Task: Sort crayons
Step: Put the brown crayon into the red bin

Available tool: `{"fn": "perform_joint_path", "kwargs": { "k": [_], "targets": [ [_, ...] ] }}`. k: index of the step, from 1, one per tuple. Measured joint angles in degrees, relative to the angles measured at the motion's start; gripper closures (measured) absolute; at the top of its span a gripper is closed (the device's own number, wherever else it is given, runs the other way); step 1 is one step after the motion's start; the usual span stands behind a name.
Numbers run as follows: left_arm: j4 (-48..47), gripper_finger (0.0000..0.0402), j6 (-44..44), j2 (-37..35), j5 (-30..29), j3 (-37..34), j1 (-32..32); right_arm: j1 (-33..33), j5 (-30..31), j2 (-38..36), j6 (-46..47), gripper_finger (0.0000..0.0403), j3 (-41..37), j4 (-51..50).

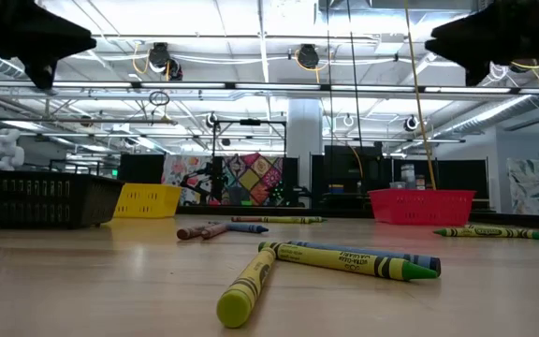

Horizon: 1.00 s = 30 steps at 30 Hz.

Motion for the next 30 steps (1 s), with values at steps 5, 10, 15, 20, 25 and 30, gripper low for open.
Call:
{"fn": "perform_joint_path", "kwargs": {
  "k": [5,10,15,20,25,30],
  "targets": [
    [-8.61,0.0322,-5.27,2.33,0.10,4.05,0.00,0.00,6.17,8.11,-2.22,0.0291,5.87,-4.34],
    [-14.83,0.0322,-8.01,7.45,0.16,8.92,0.00,-0.04,10.45,13.10,-4.89,0.0291,10.71,-5.82],
    [-18.88,0.0322,-9.14,13.80,0.93,14.57,0.09,-0.04,10.31,14.43,-7.34,0.0291,13.47,-6.51],
    [-26.45,0.0322,-15.77,21.56,4.39,20.74,2.95,-0.04,10.22,14.41,-7.47,0.0291,13.80,-7.37],
    [-35.54,0.0322,-22.40,29.94,11.29,25.26,7.83,-0.04,10.19,14.45,-8.21,0.0291,13.80,-9.00],
    [-36.01,0.0322,-22.07,35.40,15.11,26.70,12.11,-0.04,10.60,14.43,-16.12,0.0291,13.80,-6.18]
  ]
}}
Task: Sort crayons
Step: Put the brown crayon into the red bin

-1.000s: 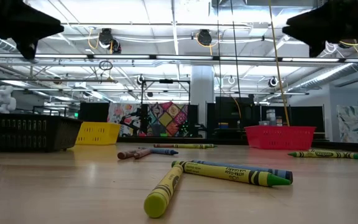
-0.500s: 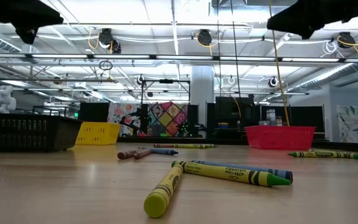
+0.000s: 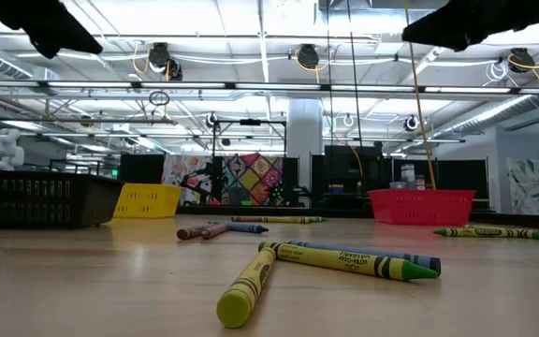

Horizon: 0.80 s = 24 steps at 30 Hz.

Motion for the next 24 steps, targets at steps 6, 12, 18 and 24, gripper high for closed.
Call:
{"fn": "perform_joint_path", "kwargs": {
  "k": [6,12,18,24],
  "targets": [
    [-0.07,0.0322,-0.08,3.75,0.02,0.11,4.11,0.02,-0.18,-0.02,0.54,0.0291,0.04,2.26],
    [-1.00,0.0322,-3.17,7.73,3.98,0.11,9.48,0.00,9.16,0.87,14.53,0.0291,0.04,1.81],
    [-1.14,0.0322,-2.90,10.70,9.49,0.11,13.74,0.00,10.24,2.88,21.48,0.0291,1.90,-2.43],
    [-1.11,0.0322,1.68,11.34,12.86,0.30,17.68,-1.10,10.32,7.68,34.36,0.0291,10.78,-19.90]
  ]
}}
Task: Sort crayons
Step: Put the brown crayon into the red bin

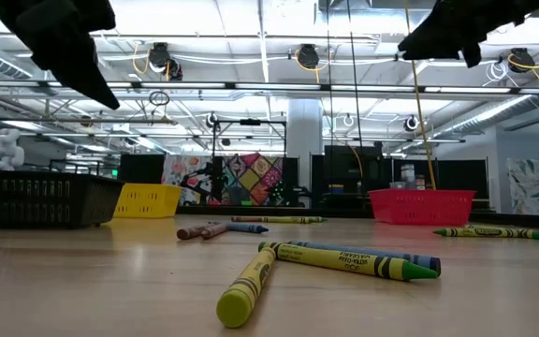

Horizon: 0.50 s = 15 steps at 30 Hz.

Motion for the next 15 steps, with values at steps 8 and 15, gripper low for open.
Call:
{"fn": "perform_joint_path", "kwargs": {
  "k": [8,15],
  "targets": [
    [-3.81,0.0322,4.14,0.83,7.92,6.64,5.84,-2.15,-0.52,6.26,12.11,0.0291,11.42,-18.49],
    [-14.48,0.0322,4.07,4.66,11.03,14.08,10.75,-4.73,-3.82,11.48,31.90,0.0291,17.10,-41.42]
  ]
}}
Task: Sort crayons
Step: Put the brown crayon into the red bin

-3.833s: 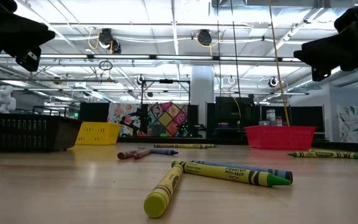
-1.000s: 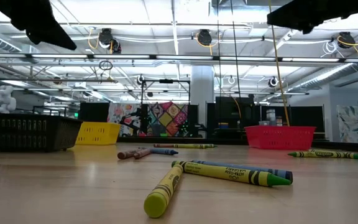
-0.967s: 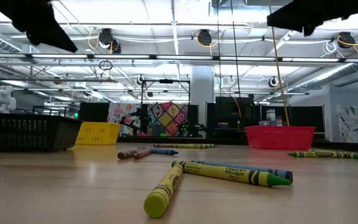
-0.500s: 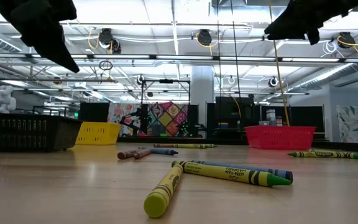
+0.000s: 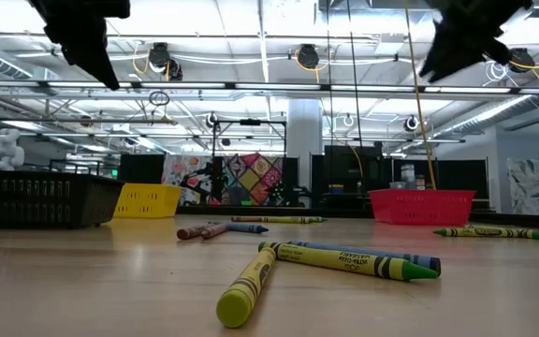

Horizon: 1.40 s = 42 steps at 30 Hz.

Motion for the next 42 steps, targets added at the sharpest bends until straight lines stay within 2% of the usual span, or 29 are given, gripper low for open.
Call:
{"fn": "perform_joint_path", "kwargs": {
  "k": [3,8,19,29,37,42],
  "targets": [
    [0.23,0.0322,1.50,1.17,0.00,0.33,0.52,-0.52,-4.15,2.84,5.21,0.0291,0.02,-5.16],
    [0.12,0.0322,3.39,3.31,-0.02,0.33,0.61,-0.54,-15.27,7.95,4.31,0.0291,0.02,-5.23],
    [0.12,0.0322,3.43,6.06,-0.04,0.33,0.61,-0.40,-23.69,15.82,3.88,0.0291,0.04,-5.96],
    [0.08,0.0322,3.43,6.50,-0.04,0.32,0.55,2.96,-25.67,22.94,2.62,0.0291,-0.49,-7.71],
    [0.09,0.0322,3.43,6.48,-0.04,0.31,0.55,4.10,-28.08,22.32,6.55,0.0291,-9.54,-6.67],
    [0.10,0.0322,3.43,6.48,-0.03,0.29,0.55,4.10,-29.22,20.69,7.36,0.0291,-13.68,-0.38]
  ]
}}
